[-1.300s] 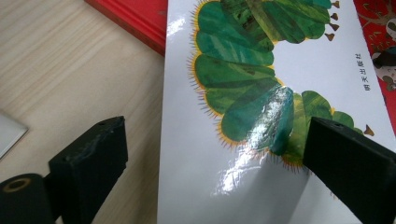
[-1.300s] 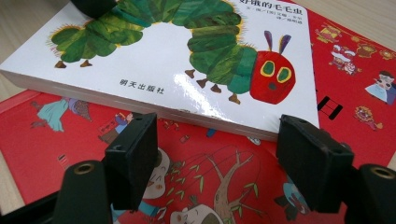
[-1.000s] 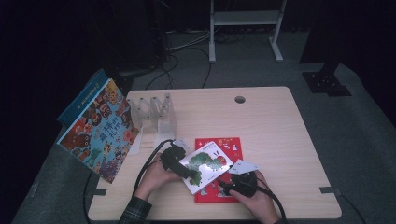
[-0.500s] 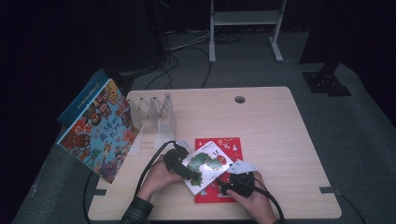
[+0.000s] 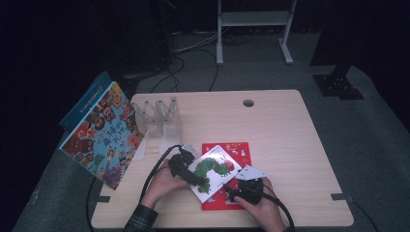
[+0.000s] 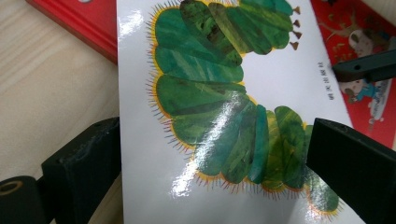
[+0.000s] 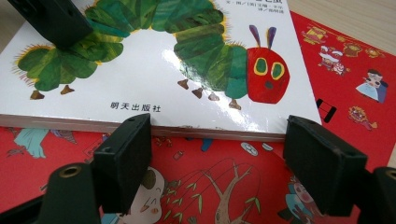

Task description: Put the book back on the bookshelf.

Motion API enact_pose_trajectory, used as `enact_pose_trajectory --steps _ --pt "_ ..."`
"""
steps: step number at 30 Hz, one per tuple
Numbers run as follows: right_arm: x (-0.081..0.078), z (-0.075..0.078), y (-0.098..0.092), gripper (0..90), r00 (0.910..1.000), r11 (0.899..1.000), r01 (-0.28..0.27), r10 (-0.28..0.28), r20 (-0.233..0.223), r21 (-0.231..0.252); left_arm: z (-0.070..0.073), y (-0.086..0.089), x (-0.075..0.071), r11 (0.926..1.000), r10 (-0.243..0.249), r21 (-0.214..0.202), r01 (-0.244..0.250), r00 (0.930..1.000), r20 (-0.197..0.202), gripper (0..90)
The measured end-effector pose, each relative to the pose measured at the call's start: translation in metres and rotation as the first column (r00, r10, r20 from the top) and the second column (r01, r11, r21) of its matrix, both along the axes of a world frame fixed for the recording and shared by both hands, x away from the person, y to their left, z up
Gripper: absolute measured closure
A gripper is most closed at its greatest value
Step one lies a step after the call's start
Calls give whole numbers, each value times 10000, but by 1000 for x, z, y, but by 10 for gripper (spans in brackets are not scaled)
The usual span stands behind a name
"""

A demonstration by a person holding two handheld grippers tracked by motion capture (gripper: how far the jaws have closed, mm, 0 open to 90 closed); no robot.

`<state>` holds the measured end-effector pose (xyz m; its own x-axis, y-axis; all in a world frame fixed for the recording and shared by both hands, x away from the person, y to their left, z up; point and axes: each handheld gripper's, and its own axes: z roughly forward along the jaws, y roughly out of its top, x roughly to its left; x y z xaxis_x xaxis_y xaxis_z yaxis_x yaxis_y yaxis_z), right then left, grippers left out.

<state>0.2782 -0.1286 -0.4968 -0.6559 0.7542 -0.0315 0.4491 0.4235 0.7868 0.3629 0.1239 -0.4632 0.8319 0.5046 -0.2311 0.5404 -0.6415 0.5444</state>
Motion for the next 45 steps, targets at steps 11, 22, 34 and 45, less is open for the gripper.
enact_pose_trajectory --steps 11,22,34,45 --pt "2 0 -2 216 9999 10000 -29 30 -131 78 26 8 -9 9932 -113 -1153 166 9988 467 53" --pt "4 -1 -4 207 9996 9999 -55 59 -271 145 49 13 -21 9710 -508 -2281 712 9943 938 129" --pt "4 -1 -5 204 9995 9998 -87 92 -301 169 61 9 -31 9669 -880 -2256 1190 9858 1431 195" --pt "5 -1 -5 205 9997 9998 -52 57 -253 216 54 -13 -40 9587 -2048 -1806 2198 9739 982 316"
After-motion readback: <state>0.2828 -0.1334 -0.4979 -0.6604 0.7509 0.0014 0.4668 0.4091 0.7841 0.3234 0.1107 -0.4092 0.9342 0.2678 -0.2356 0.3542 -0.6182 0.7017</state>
